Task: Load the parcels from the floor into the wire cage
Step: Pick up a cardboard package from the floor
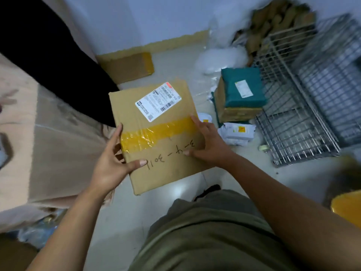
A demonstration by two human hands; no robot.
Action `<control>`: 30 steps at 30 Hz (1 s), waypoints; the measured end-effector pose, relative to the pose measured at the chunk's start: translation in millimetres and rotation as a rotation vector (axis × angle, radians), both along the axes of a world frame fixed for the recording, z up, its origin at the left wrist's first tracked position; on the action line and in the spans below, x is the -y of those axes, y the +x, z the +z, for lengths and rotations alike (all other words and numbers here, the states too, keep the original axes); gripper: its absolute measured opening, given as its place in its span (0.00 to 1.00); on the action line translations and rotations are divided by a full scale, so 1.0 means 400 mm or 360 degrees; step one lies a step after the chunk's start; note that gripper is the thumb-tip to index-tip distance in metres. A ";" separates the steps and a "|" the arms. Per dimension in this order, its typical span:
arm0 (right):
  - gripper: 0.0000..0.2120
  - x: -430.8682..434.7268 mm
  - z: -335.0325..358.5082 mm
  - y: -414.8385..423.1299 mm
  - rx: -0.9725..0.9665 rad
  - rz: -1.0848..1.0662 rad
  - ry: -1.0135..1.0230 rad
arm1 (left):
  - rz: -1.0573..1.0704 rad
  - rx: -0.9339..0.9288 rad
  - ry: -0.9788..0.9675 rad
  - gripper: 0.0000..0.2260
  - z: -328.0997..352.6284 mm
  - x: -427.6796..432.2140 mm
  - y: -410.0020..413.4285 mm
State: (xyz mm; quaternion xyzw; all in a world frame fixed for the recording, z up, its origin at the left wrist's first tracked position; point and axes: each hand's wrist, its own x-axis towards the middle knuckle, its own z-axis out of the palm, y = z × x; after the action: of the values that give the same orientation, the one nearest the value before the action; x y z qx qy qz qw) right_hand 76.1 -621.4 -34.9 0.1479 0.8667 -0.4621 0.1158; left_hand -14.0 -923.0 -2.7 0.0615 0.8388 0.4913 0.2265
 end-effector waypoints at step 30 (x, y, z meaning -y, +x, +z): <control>0.52 -0.581 -0.108 -0.123 0.0166 -0.1430 0.0053 | -0.1306 0.0488 -0.0172 0.49 -0.200 -1.040 -0.590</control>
State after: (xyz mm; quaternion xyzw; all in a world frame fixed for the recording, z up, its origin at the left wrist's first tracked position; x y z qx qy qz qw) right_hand 27.0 -388.8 -78.2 0.5343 0.7169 -0.4445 -0.0552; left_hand -250.0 -506.9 -82.7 0.3040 0.7260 0.3196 0.5277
